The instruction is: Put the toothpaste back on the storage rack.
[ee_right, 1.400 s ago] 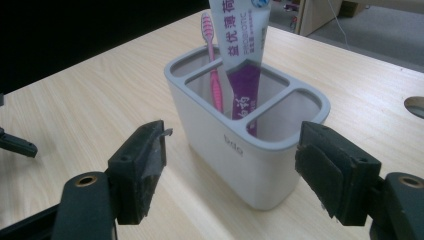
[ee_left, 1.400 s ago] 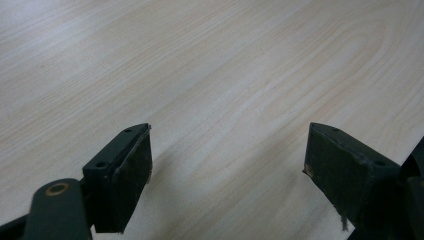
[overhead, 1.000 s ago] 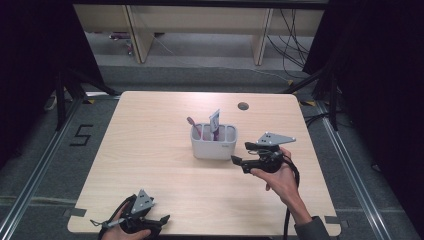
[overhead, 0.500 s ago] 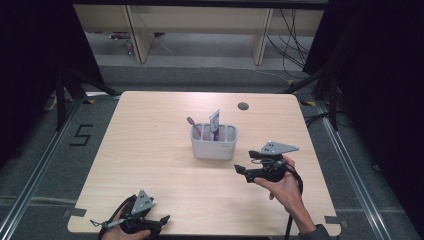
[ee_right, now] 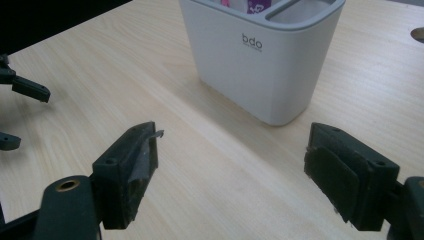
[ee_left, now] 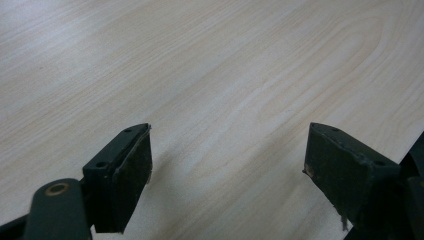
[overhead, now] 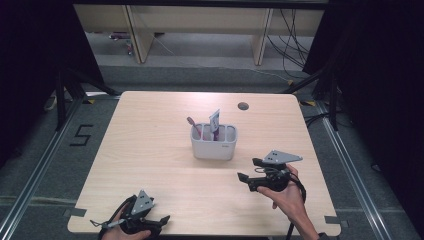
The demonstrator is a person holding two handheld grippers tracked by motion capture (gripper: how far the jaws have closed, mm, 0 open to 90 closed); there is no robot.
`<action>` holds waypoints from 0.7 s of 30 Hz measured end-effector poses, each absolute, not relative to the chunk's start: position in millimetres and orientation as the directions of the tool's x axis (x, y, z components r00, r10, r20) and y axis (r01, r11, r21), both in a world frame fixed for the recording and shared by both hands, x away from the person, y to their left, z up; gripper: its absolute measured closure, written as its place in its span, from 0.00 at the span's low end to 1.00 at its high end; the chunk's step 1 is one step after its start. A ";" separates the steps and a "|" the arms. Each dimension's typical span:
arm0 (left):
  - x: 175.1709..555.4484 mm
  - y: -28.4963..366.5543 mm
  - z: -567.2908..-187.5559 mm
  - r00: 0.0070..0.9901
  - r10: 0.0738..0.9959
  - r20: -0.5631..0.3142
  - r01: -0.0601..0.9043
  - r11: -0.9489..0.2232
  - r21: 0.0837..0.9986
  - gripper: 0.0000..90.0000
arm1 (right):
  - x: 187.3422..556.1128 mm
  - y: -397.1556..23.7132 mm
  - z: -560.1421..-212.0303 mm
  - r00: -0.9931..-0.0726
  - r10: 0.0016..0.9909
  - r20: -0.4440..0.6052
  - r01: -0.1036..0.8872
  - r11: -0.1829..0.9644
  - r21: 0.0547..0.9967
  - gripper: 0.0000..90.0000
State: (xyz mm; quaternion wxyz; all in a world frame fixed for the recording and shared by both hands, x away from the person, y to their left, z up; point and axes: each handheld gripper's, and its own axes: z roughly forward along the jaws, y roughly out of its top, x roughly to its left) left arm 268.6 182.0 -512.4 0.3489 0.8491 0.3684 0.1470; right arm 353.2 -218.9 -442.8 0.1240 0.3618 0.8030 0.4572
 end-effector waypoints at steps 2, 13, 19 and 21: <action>268.1 181.7 -513.4 0.679 0.734 -0.018 0.526 -0.470 0.709 0.20 | 352.6 -219.0 -447.0 -0.724 0.676 0.134 0.456 0.324 0.829 0.24; 267.4 182.0 -514.2 0.677 0.735 -0.023 0.524 -0.460 0.717 0.20 | 339.8 -218.7 -461.2 -0.700 0.705 0.117 0.476 0.339 0.811 0.21; 267.5 182.0 -514.2 0.673 0.739 -0.021 0.524 -0.457 0.719 0.20 | 332.6 -217.2 -474.2 -0.700 0.703 0.125 0.495 0.351 0.795 0.21; 267.4 182.0 -514.2 0.677 0.736 -0.022 0.523 -0.460 0.718 0.20 | 329.2 -217.7 -476.9 -0.694 0.705 0.144 0.521 0.354 0.777 0.21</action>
